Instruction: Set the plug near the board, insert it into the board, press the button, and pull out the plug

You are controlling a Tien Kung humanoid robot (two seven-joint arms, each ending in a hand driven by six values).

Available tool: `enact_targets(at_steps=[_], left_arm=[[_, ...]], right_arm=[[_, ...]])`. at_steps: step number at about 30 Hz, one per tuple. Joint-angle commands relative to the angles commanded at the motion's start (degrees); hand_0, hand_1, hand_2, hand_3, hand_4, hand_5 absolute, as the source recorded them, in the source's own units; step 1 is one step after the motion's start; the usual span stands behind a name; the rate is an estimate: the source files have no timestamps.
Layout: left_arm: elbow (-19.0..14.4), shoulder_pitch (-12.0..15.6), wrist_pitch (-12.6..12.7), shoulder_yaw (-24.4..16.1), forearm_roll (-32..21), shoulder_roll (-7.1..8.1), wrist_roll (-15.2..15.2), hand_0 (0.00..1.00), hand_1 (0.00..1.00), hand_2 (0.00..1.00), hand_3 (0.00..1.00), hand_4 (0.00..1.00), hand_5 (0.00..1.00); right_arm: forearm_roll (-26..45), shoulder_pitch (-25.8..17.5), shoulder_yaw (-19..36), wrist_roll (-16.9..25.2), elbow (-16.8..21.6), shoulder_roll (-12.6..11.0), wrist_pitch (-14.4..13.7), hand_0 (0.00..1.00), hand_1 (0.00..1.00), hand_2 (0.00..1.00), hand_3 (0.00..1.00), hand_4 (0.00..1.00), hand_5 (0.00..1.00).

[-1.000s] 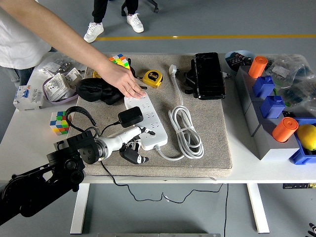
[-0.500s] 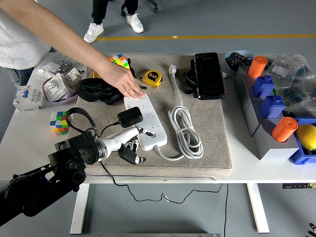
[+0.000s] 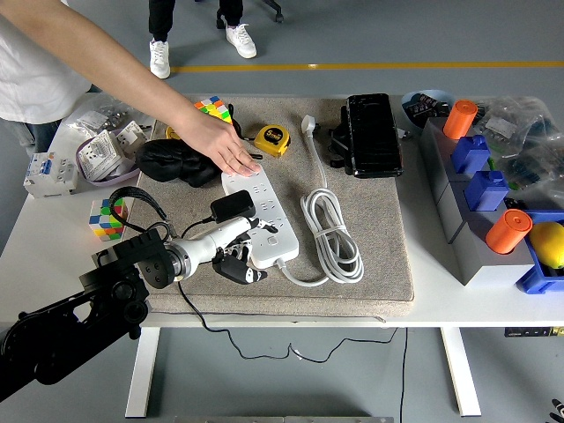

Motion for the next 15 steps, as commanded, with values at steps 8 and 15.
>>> enact_targets(at_steps=[8, 15], left_arm=[[3.1, 2.1, 13.1, -0.2, -5.7, -0.42, -13.8, 0.096, 0.119, 0.200, 0.712, 0.622, 0.002], [5.7, 4.8, 24.9, -0.2, -16.1, -1.14, -25.6, 0.180, 0.215, 0.330, 0.613, 0.756, 0.221]], right_arm=[[0.1, 0.1, 0.1, 0.0, -0.2, 0.4, 0.1, 0.607, 0.659, 0.642, 0.528, 0.814, 0.482], [0.1, 0.1, 0.3, 0.1, -0.3, 0.6, 0.1, 0.607, 0.660, 0.643, 0.528, 0.814, 0.483]])
